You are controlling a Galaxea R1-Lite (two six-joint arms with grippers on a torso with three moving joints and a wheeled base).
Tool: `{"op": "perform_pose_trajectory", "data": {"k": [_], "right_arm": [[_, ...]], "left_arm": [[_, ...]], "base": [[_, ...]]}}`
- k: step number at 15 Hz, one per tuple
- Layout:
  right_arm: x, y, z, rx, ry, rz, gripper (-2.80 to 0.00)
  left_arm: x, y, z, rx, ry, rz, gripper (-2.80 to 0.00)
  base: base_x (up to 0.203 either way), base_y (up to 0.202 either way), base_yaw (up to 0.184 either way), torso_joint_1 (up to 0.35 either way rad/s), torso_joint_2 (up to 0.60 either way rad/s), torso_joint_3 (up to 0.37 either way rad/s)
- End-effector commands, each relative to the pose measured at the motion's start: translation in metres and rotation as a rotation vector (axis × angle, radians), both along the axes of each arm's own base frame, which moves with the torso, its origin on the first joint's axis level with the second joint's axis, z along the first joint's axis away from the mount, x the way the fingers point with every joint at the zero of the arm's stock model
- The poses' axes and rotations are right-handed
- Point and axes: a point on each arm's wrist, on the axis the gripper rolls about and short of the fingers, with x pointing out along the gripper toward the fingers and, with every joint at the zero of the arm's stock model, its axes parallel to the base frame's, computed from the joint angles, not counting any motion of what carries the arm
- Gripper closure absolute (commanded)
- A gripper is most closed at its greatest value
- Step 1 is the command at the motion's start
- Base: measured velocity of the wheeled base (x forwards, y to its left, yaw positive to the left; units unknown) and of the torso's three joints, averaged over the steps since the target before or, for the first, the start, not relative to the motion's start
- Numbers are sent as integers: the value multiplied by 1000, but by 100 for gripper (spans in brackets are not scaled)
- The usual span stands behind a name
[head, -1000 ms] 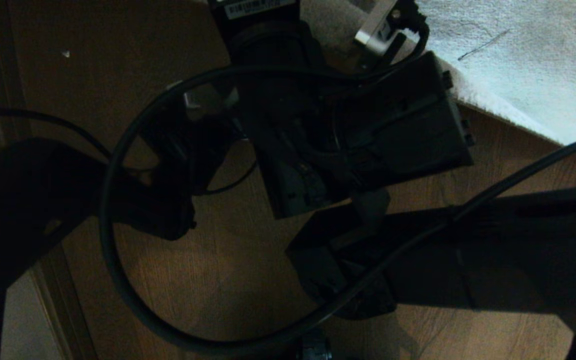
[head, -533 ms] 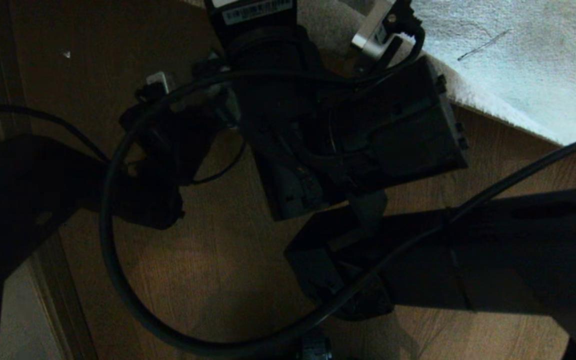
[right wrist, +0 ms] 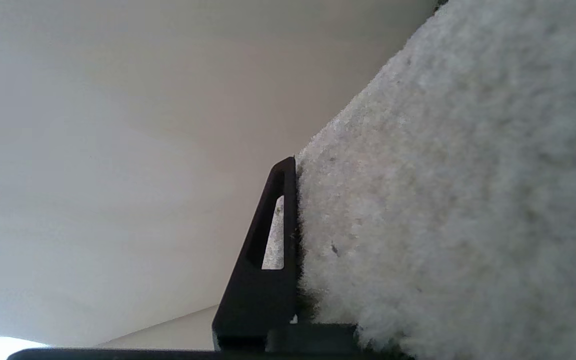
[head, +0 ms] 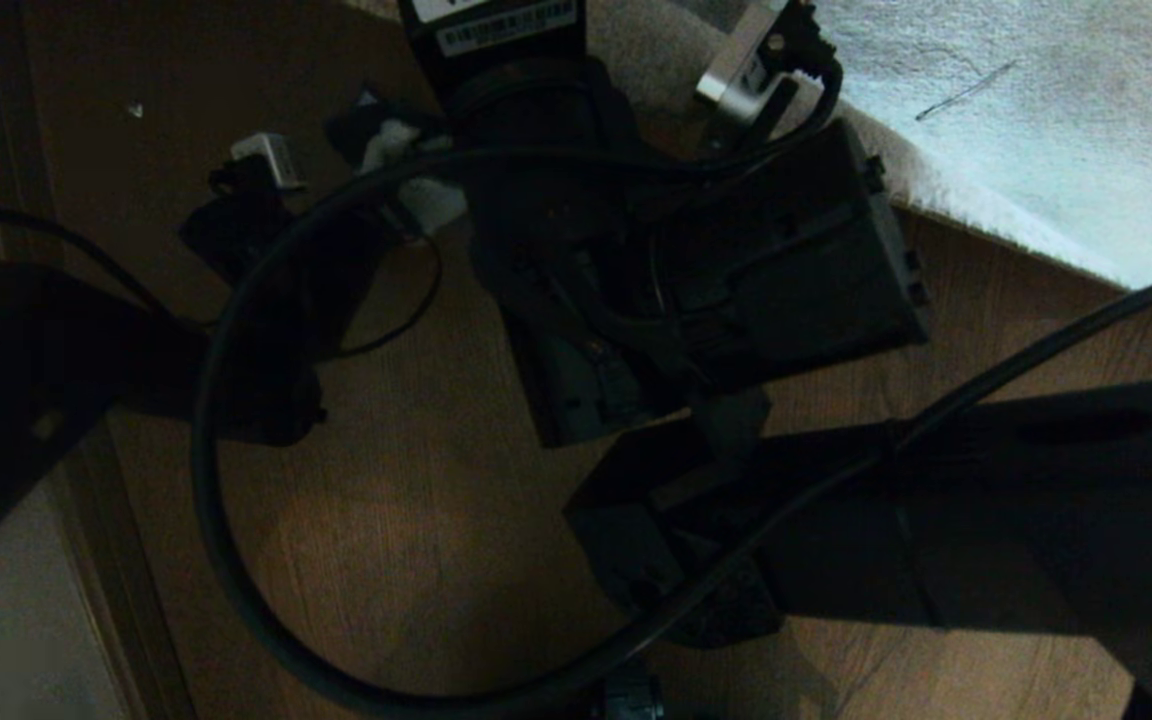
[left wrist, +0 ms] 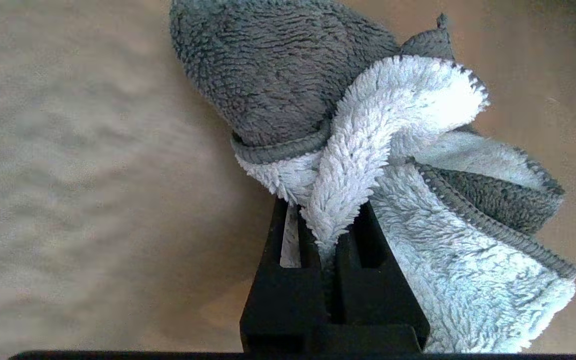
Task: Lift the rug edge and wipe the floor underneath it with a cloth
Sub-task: Wipe the floor under the carpet with a rag
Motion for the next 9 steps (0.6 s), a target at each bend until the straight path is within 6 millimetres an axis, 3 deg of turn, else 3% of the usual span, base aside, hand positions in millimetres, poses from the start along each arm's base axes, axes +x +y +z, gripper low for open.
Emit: {"op": "perform_pose_trajectory", "data": {"k": [1, 6, 9], "right_arm": [[-2, -3, 2, 45, -18, 3, 0], [-3, -3, 2, 45, -19, 8, 0], [-3, -3, 2, 46, -19, 9, 0]], "left_arm": [[2, 12, -1, -3, 3, 30, 0], [-14, 13, 6, 0, 11, 27, 0], [-45, -7, 5, 10, 58, -32, 0]], "base": [[0, 0, 0, 0, 0, 0], [0, 0, 0, 0, 0, 0], [0, 0, 0, 0, 0, 0]]}}
